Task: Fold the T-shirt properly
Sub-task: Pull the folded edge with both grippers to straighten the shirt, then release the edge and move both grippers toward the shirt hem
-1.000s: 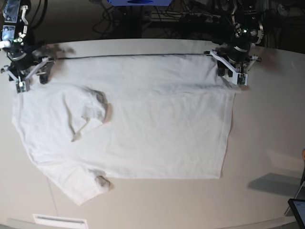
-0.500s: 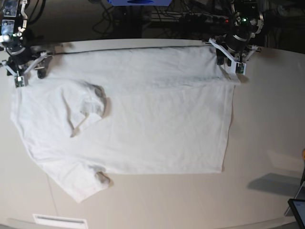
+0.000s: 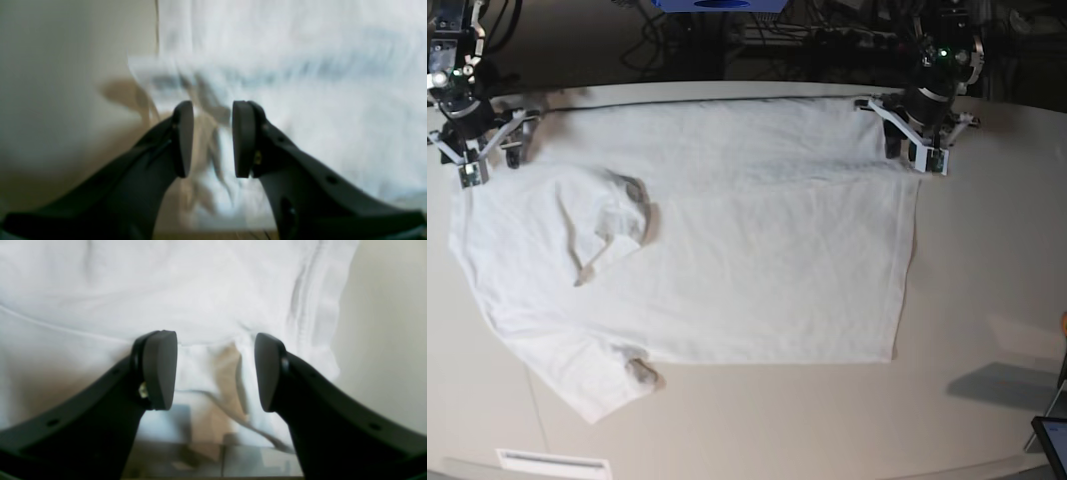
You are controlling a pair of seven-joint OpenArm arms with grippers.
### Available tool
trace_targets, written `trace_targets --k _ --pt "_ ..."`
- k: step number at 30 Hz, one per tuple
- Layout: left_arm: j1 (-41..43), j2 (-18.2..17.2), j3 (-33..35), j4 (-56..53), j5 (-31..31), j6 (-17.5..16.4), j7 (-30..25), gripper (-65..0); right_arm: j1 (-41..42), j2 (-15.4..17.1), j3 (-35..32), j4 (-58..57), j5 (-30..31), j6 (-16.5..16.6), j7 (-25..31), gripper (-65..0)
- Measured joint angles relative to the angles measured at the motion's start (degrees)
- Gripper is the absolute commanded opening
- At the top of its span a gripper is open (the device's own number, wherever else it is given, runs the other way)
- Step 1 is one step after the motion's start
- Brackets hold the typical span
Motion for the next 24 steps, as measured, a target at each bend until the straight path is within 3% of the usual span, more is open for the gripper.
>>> trace_targets --k 15,21,22,24 --pt "-3.3 0.3 -3.0 0.7 0.1 0.2 0.4 -45.3 4.2 0.0 0.0 3.6 -0.2 0.0 -0.4 -29.9" --pt "-11.0 0.3 -3.1 0.6 0.1 0.1 0.6 -45.0 13.2 0.3 -0.1 1.8 0.0 0.6 -1.1 -29.7" --pt "-12.6 0.3 -3.1 0.5 0.1 0.2 0.8 -44.8 15.1 0.7 -0.2 1.3 0.0 1.0 -3.3 -29.7" --pt "-15.5 -0.1 -3.1 0.2 0.0 0.2 1.8 -44.7 19.9 1.4 -0.3 -1.1 0.0 5.0 -7.7 -29.6"
